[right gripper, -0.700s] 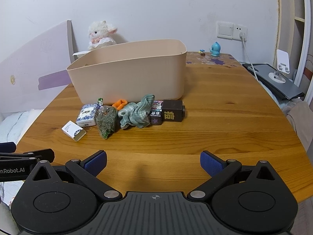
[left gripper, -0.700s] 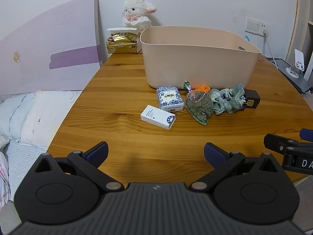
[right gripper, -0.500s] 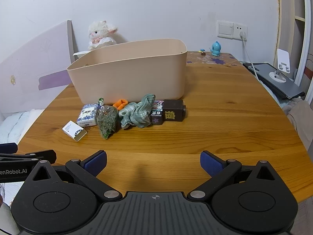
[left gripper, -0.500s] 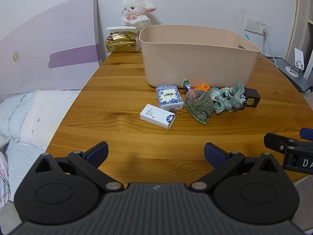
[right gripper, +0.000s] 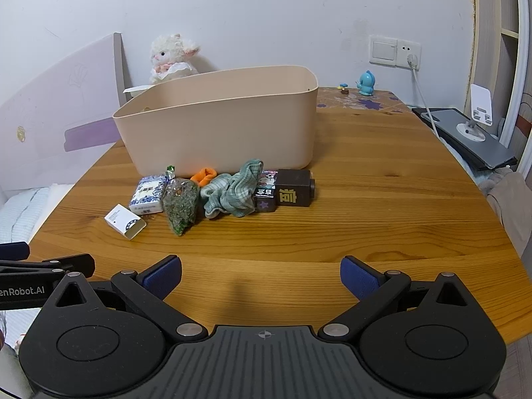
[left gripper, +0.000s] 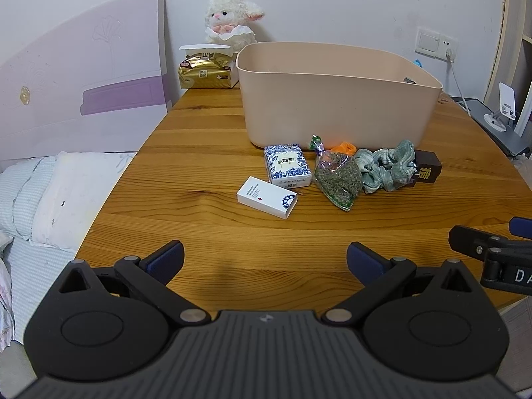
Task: Organize objects
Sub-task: 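Move both grippers toward the items in front of the beige basket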
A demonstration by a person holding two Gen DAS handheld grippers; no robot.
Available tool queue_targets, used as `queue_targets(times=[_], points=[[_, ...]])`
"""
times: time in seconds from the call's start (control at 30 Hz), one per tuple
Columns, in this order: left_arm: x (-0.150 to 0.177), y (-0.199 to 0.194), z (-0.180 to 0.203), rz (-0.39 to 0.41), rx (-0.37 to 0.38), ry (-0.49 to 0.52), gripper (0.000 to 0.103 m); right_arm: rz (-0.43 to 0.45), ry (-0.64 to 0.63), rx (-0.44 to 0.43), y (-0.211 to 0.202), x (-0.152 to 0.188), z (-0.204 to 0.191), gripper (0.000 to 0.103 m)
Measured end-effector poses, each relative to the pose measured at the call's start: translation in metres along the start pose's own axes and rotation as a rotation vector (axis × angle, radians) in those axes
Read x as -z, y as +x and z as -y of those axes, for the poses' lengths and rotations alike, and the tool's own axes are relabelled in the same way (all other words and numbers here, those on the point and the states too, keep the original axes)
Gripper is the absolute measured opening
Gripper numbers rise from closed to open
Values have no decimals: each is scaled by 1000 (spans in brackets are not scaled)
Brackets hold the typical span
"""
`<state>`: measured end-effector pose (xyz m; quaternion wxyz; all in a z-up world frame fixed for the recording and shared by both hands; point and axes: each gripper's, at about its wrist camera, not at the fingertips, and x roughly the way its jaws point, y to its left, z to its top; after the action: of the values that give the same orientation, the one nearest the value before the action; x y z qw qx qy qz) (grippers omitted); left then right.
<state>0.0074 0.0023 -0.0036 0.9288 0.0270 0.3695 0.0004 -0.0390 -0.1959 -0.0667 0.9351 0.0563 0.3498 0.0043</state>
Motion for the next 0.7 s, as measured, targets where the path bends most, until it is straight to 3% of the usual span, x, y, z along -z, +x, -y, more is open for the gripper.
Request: queue_targets(times=[0.7], points=[[-4, 13, -2, -15, 4, -3, 103, -12, 15, 11, 9, -7, 6, 103]])
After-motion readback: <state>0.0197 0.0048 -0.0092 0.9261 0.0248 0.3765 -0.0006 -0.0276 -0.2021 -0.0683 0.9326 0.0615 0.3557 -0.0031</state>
